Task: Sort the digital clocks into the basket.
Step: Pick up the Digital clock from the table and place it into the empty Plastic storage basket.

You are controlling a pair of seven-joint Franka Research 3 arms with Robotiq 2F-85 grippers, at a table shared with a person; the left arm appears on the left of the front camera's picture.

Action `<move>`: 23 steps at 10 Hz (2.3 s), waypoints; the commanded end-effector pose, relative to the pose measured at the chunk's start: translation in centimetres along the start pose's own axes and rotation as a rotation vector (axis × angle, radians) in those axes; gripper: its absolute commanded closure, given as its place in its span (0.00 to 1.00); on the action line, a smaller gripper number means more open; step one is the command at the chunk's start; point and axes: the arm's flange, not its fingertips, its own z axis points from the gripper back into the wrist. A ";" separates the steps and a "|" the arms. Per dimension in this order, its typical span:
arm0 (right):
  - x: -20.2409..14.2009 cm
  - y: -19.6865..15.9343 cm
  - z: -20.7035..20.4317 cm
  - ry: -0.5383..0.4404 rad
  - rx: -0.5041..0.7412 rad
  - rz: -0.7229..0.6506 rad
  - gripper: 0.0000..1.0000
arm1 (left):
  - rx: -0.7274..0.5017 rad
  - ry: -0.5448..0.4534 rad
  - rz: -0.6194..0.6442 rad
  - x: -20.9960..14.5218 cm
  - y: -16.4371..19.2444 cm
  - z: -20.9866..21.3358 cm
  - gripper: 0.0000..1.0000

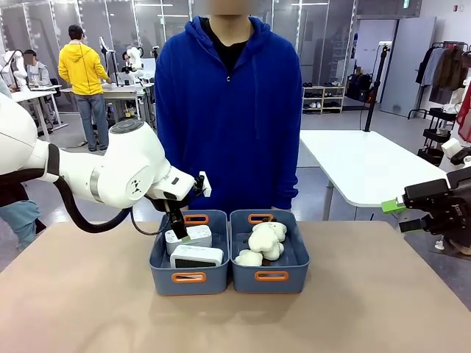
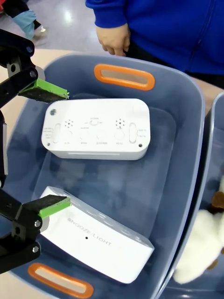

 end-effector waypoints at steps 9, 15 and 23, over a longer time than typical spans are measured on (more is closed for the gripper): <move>0.1 -0.1 -0.1 -0.009 0.016 0.007 0.02 | -0.376 -0.467 0.734 -22.4 -0.2 17.1 0.00; 0.1 -0.1 -0.1 -0.009 0.016 0.007 0.02 | -0.175 -0.776 1.016 -33.9 -7.5 16.6 0.00; 0.1 -0.1 -0.1 -0.009 0.016 0.007 0.02 | -0.242 -0.732 1.054 -35.1 -5.9 17.5 0.00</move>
